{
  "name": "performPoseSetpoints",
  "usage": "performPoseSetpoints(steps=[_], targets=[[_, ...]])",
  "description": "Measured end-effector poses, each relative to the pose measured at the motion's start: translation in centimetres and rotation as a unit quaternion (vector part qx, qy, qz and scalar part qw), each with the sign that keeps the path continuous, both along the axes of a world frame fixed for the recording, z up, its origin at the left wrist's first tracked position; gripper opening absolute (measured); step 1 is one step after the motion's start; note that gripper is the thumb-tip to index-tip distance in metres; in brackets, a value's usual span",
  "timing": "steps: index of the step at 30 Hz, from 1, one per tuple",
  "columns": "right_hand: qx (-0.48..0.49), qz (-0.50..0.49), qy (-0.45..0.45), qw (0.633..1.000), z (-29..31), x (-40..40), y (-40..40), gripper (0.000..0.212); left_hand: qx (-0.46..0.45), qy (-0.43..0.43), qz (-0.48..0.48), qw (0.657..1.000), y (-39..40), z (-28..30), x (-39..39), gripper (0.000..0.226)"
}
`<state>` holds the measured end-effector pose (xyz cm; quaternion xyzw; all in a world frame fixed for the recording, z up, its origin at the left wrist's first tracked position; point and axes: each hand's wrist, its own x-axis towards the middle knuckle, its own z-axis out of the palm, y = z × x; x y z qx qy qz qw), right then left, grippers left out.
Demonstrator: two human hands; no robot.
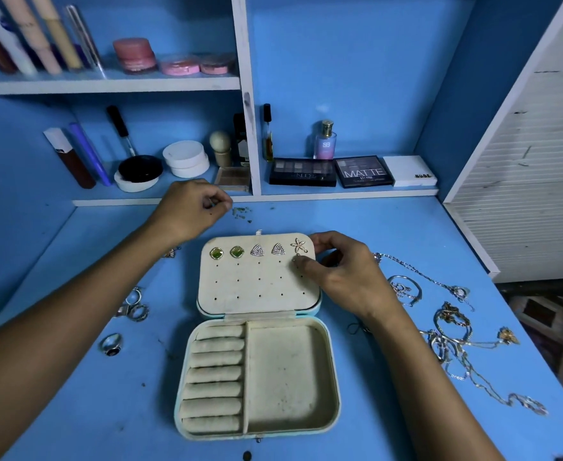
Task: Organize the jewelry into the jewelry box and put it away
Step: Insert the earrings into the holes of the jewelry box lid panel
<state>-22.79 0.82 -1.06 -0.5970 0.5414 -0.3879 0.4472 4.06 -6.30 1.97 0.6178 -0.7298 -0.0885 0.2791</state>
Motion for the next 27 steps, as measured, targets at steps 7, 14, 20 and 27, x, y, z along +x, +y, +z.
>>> performPoseSetpoints(steps=[7,14,20,27], targets=[[0.004,0.004,0.008,1.000,0.1,-0.1,0.0,0.017,0.046,-0.033,-0.007,0.998,-3.0,-0.8,-1.5,0.009],[0.003,0.006,0.007,1.000,0.3,-0.2,0.0,0.016,0.098,-0.082,0.026,0.991,-4.2,-0.7,-2.4,0.005],[-0.002,0.005,0.015,1.000,0.3,-0.1,0.0,0.016,0.110,-0.130,0.058,0.984,-4.4,-0.2,-3.4,0.008],[-0.006,0.006,0.022,1.000,0.2,-0.1,-0.1,0.016,0.115,-0.144,0.065,0.981,-4.4,0.0,-3.6,0.015]])
